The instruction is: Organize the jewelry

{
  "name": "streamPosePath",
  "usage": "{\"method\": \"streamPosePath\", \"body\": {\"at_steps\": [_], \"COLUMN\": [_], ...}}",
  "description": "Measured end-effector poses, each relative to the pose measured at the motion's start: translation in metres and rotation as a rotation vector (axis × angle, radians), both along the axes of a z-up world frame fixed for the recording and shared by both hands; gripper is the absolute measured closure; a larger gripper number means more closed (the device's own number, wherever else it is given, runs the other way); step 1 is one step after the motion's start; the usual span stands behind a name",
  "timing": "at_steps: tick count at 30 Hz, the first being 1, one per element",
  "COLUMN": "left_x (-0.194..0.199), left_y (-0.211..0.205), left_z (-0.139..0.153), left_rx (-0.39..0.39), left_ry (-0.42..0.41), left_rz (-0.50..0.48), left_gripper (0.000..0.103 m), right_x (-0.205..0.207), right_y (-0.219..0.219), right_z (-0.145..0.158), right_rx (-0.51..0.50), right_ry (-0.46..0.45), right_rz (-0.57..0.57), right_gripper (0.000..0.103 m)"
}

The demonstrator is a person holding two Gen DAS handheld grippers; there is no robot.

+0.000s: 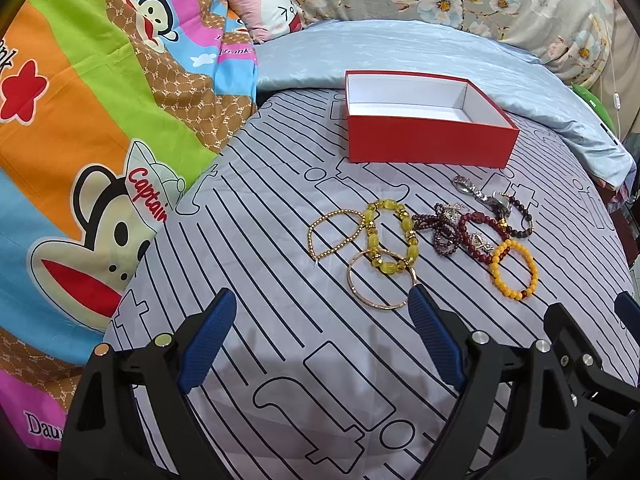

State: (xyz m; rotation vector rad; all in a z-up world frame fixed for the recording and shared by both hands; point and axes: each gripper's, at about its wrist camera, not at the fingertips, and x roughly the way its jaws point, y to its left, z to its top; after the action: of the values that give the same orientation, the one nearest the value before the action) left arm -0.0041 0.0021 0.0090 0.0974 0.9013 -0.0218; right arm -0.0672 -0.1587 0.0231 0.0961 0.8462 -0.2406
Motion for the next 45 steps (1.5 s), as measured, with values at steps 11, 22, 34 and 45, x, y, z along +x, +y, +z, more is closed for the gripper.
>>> {"method": "streamPosePath", "body": {"at_steps": [11, 22, 34, 45], "left_x": [0.000, 0.000, 0.005, 0.015], "left_y": [0.000, -0.002, -0.004, 0.009], "left_z": [0.000, -0.002, -0.007, -0.018], "left_rx": [0.000, 0.001, 0.003, -0.047], "left_ry": [-0.001, 0.003, 0.015, 0.055], "left_rz": [0.000, -0.001, 0.004, 0.035], "left_gripper": [0.018, 0.018, 0.018, 0.016], "right_x": [0.000, 0.000, 0.003, 0.009], "right_y": [-0.001, -0.001, -0.002, -0.007], "right_z": [0.000, 0.000, -0.005, -0.015], "right_rx": [-0.001, 0.001, 0.007, 0.020], "right_ry": [0.000, 0.003, 0.015, 0.036], "right_rz": [0.000, -0.002, -0.006, -0.012], "right_gripper": [0.010, 0.010, 0.010, 0.010]}}
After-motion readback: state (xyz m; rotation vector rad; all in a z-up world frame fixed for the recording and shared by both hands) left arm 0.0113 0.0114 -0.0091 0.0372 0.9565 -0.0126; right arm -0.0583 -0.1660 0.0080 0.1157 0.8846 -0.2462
